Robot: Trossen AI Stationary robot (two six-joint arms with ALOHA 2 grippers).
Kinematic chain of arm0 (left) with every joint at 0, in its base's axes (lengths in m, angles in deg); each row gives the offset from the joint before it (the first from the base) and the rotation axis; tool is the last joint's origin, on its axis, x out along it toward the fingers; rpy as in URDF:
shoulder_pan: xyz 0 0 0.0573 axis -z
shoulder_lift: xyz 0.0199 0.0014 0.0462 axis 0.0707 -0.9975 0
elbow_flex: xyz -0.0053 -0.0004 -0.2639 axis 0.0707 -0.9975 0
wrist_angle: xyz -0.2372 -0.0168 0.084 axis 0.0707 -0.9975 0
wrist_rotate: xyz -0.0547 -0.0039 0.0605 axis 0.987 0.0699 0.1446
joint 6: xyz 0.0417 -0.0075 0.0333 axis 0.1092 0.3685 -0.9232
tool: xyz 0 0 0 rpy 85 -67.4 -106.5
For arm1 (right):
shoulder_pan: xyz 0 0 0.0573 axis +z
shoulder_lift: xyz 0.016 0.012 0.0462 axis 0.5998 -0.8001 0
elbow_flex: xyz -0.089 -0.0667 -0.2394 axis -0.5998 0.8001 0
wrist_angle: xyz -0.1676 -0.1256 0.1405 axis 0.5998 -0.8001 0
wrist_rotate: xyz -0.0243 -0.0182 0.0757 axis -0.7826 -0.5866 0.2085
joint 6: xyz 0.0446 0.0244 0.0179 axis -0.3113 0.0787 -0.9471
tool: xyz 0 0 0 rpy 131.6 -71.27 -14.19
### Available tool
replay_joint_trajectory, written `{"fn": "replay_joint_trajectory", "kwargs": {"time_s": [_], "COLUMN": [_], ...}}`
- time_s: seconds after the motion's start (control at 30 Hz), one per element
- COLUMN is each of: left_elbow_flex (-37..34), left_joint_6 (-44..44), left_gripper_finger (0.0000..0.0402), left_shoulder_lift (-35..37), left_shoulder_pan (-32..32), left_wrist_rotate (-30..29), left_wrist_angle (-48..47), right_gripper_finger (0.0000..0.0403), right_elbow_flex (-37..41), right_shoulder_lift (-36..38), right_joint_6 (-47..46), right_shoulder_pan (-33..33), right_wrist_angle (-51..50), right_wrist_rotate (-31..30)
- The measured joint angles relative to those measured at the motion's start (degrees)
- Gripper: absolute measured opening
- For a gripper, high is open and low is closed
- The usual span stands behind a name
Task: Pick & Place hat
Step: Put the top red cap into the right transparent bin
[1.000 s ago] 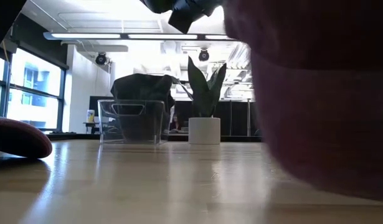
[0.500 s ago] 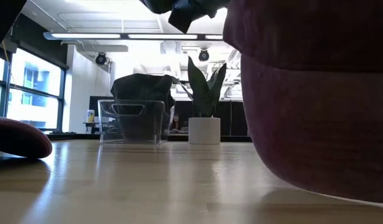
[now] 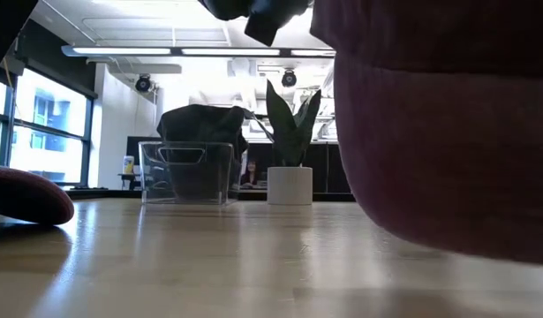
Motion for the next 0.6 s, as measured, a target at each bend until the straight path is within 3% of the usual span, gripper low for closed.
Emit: {"fn": "replay_joint_trajectory", "kwargs": {"time_s": [0.17,0.37,0.6], "left_elbow_flex": [0.0,0.0,0.0], "left_joint_6": [-0.8,-11.1,-11.9], "left_gripper_finger": [0.0169,0.0156,0.0124], "left_shoulder_lift": [0.0,0.0,0.0], "left_shoulder_pan": [0.4,1.3,1.1], "left_wrist_rotate": [2.9,14.8,7.8], "left_wrist_angle": [-6.1,-10.1,-9.1], "right_gripper_finger": [0.0011,0.0014,0.002], "right_elbow_flex": [0.0,-0.1,-0.1], "right_shoulder_lift": [0.2,0.9,0.9], "right_joint_6": [-0.9,-1.5,-1.8], "right_shoulder_pan": [0.0,0.9,1.3], "right_wrist_angle": [-0.3,-0.8,-2.3], "right_wrist_rotate": [1.0,2.0,2.2]}}
